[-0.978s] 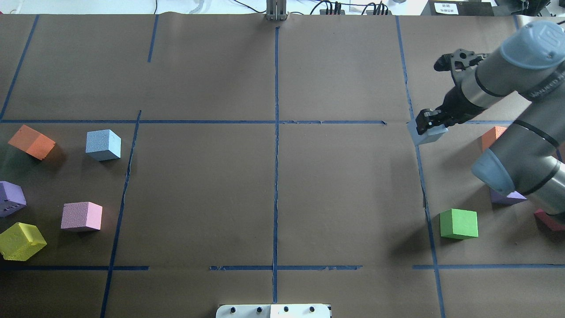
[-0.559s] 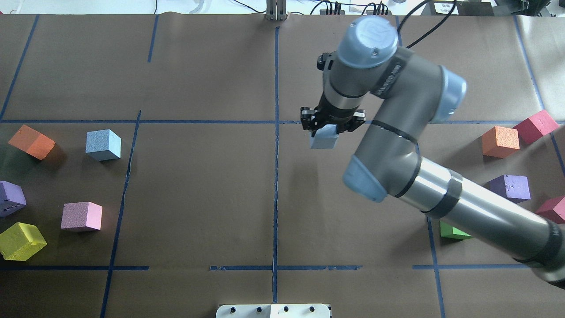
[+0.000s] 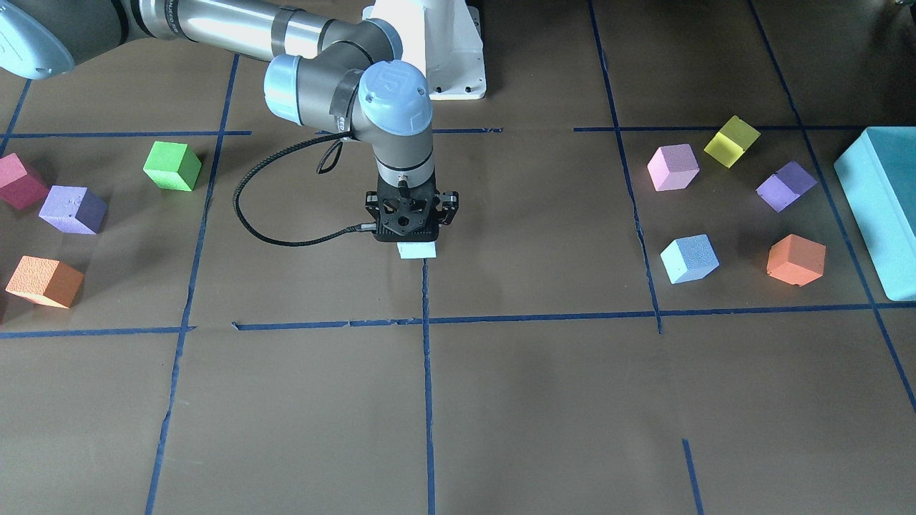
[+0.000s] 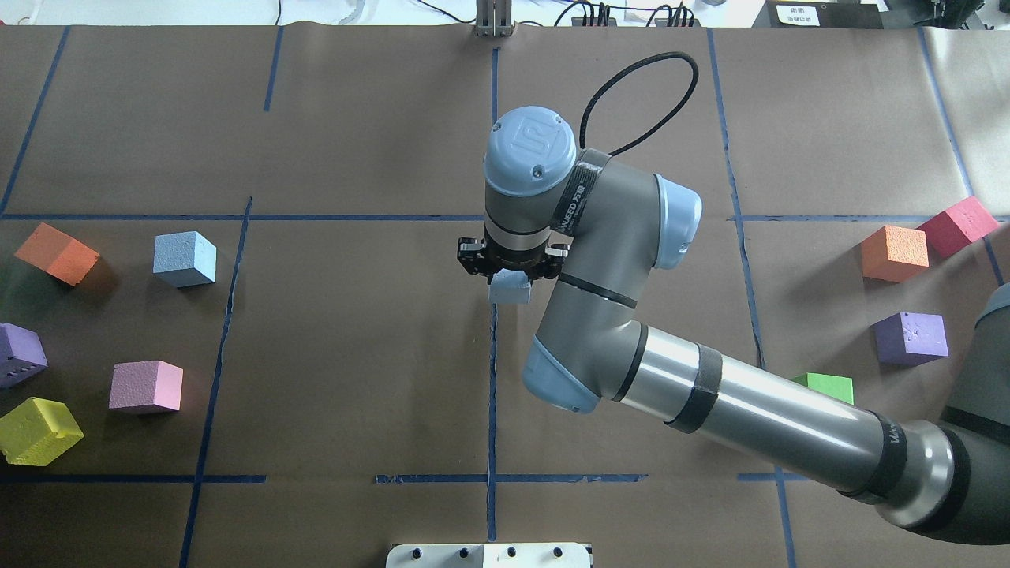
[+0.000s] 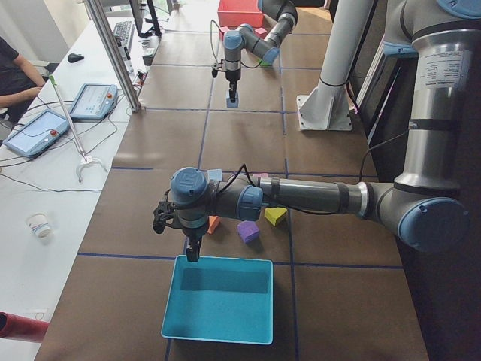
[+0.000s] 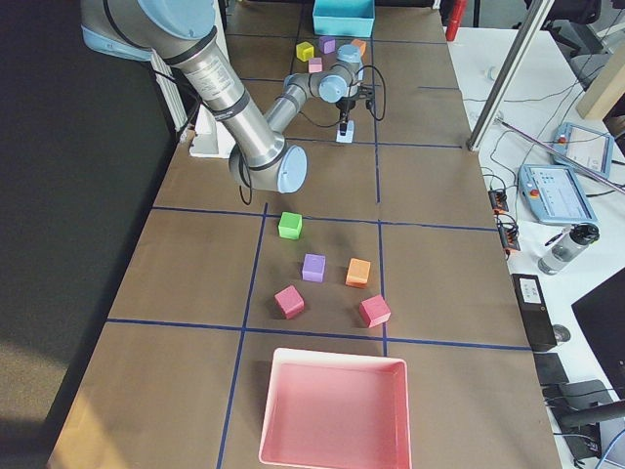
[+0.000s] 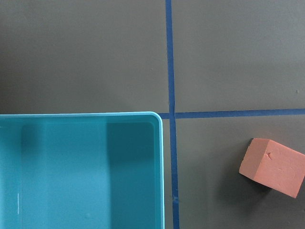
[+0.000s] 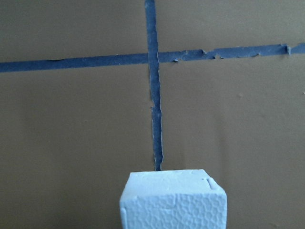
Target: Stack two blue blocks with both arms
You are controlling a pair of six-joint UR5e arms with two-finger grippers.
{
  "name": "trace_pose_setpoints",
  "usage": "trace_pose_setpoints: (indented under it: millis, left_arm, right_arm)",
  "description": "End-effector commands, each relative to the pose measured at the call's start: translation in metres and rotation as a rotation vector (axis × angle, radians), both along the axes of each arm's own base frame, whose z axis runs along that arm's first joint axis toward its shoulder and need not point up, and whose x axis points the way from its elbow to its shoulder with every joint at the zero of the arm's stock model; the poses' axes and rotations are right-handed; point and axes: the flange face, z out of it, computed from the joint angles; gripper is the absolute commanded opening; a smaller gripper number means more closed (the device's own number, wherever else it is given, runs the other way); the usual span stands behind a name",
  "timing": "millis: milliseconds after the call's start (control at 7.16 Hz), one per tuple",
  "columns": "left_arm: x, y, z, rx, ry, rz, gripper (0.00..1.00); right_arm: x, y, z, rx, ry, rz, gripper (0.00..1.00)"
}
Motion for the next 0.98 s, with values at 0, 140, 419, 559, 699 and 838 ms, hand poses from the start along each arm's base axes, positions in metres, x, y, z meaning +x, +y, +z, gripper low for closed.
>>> trace_pose_setpoints:
  millis: [0, 140, 419, 559, 699, 838]
  left_arm:
    - [0.0, -0.001, -0.001, 0.002, -0.001, -0.001, 1.0]
    - [0.0, -0.001, -0.002, 0.003, -0.001, -0.001, 1.0]
    - [0.0, -0.001, -0.002, 0.002, 0.001, -0.001, 1.0]
    - [0.0, -0.001, -0.002, 0.002, 0.001, -0.001, 1.0]
    - [0.0, -0.002, -0.004, 0.005, 0.001, -0.001, 1.0]
    - [0.002, -0.003, -0.008, 0.013, 0.0, 0.002, 1.0]
  right_arm:
    - [-0.018, -0.003, 0.004, 0.002, 0.021, 0.006, 0.04]
    - [-0.017, -0.003, 0.004, 0.0, 0.02, 0.009, 0.29]
    - [-0.017, -0.004, -0.001, 0.003, -0.016, 0.028, 1.0]
    - [-0.017, -0.003, -0.004, -0.003, -0.046, 0.046, 1.0]
    - [-0.014, -0.007, -0.007, -0.001, -0.052, 0.047, 1.0]
    - [-0.005, -0.015, -0.008, 0.001, -0.054, 0.056, 1.0]
